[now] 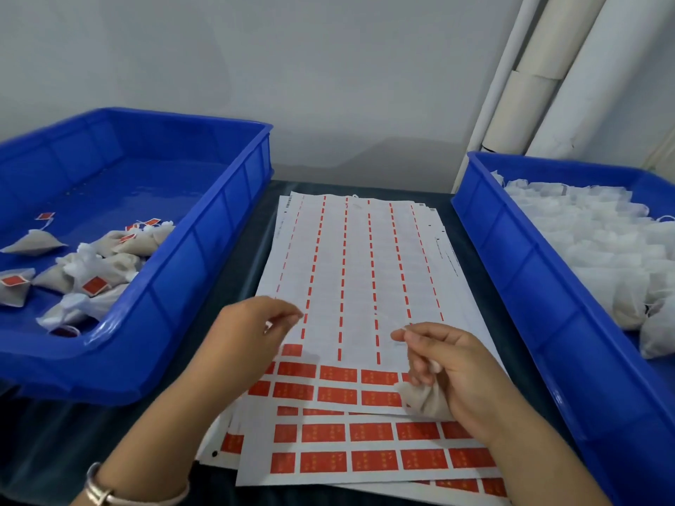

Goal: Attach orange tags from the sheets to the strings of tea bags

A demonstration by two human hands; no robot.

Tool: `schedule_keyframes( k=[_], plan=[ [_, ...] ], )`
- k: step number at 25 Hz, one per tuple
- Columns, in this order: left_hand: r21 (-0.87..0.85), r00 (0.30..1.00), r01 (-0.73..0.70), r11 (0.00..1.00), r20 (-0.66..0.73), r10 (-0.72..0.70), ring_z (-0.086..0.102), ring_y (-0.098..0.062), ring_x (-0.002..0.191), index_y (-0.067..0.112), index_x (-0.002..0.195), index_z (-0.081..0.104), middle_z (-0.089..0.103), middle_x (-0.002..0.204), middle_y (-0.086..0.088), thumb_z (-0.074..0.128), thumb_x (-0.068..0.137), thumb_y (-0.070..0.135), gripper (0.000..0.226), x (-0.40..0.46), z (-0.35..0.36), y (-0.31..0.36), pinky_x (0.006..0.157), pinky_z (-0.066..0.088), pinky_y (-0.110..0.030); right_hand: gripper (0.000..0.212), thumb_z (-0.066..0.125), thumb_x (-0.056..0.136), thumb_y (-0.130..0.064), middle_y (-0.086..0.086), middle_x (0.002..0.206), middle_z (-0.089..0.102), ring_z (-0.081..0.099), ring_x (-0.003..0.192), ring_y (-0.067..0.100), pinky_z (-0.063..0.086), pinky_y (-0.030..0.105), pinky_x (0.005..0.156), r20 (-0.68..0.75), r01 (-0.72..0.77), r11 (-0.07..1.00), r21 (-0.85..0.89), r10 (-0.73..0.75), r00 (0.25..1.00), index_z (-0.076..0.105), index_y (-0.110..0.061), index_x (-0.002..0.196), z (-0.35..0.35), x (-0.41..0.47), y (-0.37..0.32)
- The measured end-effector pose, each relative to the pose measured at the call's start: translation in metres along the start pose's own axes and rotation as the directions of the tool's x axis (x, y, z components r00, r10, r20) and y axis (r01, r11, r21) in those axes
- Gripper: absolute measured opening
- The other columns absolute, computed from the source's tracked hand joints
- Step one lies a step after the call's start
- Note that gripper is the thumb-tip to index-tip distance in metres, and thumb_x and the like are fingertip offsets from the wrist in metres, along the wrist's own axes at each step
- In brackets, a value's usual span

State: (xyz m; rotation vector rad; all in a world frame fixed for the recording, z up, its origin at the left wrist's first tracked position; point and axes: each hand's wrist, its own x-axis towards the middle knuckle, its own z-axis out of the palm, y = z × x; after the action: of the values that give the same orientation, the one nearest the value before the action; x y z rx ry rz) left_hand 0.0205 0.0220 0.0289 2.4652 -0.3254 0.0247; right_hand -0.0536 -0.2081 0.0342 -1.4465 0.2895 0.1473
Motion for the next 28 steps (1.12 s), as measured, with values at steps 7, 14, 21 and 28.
schedule_keyframes(
  k=[7,14,21,28],
  plan=[
    [0.173,0.997,0.049,0.984,0.052,-0.059,0.042,0.008,0.109,0.037,0.128,0.050,0.045,0.135,0.020,0.058,0.079,0.057,0.053,-0.025,0.020,-0.026,0.093,0.036,-0.016,0.023,0.058,0.092,-0.019,-0.007,0.070,0.070,0.044,0.039,0.005,0.048,0.021,0.055,-0.021,-0.008,0.975,-0.224,0.003,1.000,0.073,-0.024,0.076,0.065,0.026,0.009],
    [0.247,0.999,0.025,0.969,0.040,-0.036,0.050,0.000,0.114,0.038,0.128,0.052,0.043,0.140,0.019,0.051,0.085,0.057,0.047,-0.020,0.036,-0.022,0.087,0.036,-0.014,0.020,0.057,0.093,-0.019,-0.011,0.065,0.067,0.043,0.035,0.002,0.043,0.013,0.044,-0.072,0.067,0.956,-0.285,-0.091,0.993,0.068,-0.027,0.079,0.092,0.049,0.024],
    [0.317,0.994,-0.039,0.948,0.114,0.002,0.038,-0.003,0.131,0.037,0.136,0.043,0.034,0.147,0.016,0.043,0.090,0.057,0.050,-0.019,0.036,-0.026,0.102,0.036,-0.024,0.020,0.057,0.093,-0.016,-0.008,0.062,0.065,0.042,0.037,0.003,0.041,0.015,0.044,-0.070,0.080,0.976,-0.200,-0.096,0.993,0.070,-0.024,0.081,0.092,0.053,0.030],
    [0.337,0.990,-0.075,0.938,0.140,0.029,0.041,-0.002,0.129,0.034,0.135,0.047,0.038,0.145,0.016,0.034,0.096,0.050,0.044,-0.023,0.032,-0.018,0.102,0.037,-0.024,0.019,0.056,0.093,-0.017,-0.008,0.064,0.065,0.049,0.041,0.002,0.043,0.013,0.048,-0.054,0.117,0.979,-0.165,-0.128,0.990,0.071,-0.022,0.083,0.089,0.050,0.035]
  ],
)
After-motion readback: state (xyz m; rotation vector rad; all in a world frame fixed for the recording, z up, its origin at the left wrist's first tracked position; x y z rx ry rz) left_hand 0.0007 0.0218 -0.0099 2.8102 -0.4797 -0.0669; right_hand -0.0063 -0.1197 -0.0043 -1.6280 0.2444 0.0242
